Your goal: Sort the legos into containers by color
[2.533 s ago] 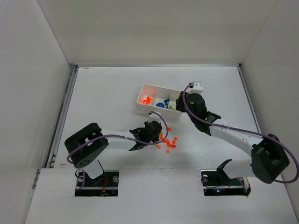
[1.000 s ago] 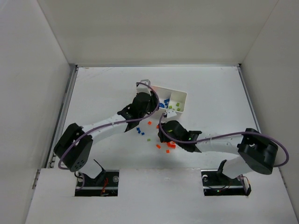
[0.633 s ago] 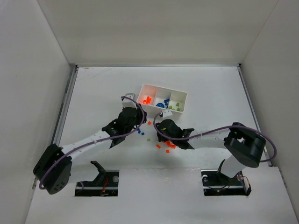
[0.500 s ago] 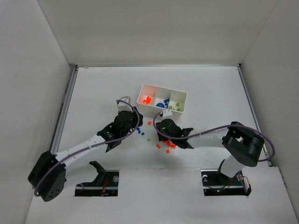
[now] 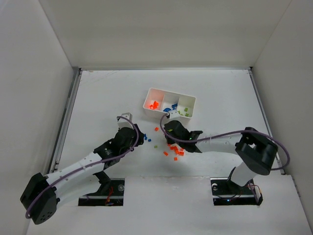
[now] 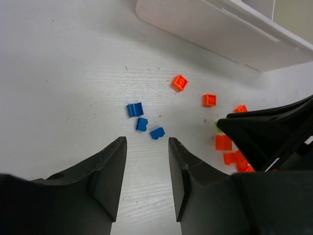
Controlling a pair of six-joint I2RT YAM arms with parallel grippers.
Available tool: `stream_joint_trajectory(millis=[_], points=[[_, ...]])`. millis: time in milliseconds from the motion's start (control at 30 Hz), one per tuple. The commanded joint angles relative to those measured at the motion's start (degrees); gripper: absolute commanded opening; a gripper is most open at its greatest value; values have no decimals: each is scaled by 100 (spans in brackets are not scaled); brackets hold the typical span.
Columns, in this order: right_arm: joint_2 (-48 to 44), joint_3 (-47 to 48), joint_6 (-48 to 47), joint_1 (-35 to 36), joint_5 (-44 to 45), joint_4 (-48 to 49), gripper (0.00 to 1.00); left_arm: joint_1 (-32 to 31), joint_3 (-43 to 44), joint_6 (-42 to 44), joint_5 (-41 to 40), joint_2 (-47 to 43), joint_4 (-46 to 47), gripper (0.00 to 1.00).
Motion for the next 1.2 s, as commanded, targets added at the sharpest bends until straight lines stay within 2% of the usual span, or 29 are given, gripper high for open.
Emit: stream_joint_trajectory(millis=[0,133,233,533,733,1167], points=[[-824,164,-68,-147,35,-69,18,-93,-60,-104,-14,-65,-151,37],[-1528,373,-427,-603,-36,-122,19,-303,-112,-104,-84,23,6,37],[-1731,690,-551,-1034,-62,-175,19,-408,-60,-130,-40,111,33,37],[-951,1253,-762,-1975,-36,1,19,-1032,-103,-210,-189,286,164,37],[-572,1341,-771,-2195,8,107,19,-1463,-121,-254,-312,708,392,38],[-413,1131,-744,-2231,34,186,20,-1974,125,-289,-470,1648,797,40]])
